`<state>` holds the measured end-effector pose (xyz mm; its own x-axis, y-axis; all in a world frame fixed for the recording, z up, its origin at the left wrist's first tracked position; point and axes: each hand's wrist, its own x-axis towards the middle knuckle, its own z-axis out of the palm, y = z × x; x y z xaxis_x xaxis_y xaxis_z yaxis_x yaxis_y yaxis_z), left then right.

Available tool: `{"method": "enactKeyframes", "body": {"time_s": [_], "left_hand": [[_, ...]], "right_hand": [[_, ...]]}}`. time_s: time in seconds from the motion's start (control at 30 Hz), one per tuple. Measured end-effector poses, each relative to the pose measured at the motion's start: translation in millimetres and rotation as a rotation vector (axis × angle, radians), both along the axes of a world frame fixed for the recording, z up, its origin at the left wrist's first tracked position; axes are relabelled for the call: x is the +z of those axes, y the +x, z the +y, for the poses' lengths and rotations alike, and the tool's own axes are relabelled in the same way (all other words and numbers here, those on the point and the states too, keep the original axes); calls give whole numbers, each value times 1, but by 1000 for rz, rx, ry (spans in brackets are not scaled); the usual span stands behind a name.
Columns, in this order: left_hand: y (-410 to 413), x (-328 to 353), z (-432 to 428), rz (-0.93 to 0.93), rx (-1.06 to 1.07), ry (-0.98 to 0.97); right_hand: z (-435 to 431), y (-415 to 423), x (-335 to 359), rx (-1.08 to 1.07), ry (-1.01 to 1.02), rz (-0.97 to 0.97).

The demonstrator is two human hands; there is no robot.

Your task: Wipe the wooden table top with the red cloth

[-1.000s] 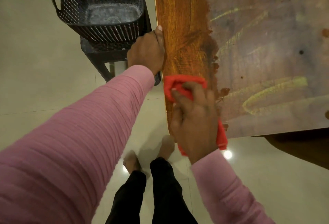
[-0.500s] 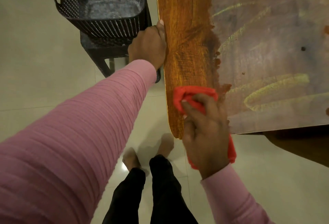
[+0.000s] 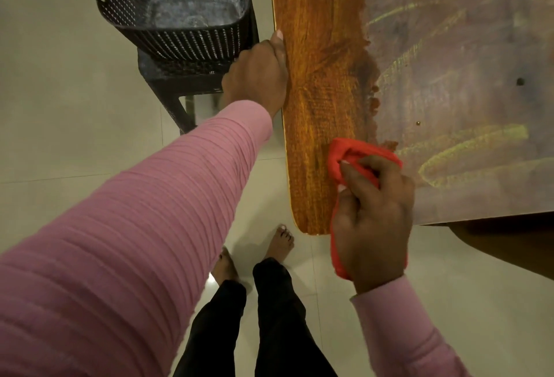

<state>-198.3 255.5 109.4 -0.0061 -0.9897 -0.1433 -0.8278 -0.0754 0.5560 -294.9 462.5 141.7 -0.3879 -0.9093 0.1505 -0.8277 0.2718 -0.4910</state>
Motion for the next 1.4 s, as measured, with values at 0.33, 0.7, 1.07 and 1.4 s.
{"method": "enactKeyframes", "body": {"time_s": [0.33, 0.7, 1.07, 1.4], "left_hand": [[-8, 6, 24, -108, 99, 12], [-37, 16, 122, -12, 34, -184], [-43, 10, 120, -117, -76, -200], [-42, 7, 118, -101, -87, -158]], "right_hand": [[-11, -43, 1, 33, 34, 36], [10, -34, 2, 118, 75, 155], [5, -43, 2, 50, 65, 63], [-20, -101, 7, -157, 89, 44]]}}
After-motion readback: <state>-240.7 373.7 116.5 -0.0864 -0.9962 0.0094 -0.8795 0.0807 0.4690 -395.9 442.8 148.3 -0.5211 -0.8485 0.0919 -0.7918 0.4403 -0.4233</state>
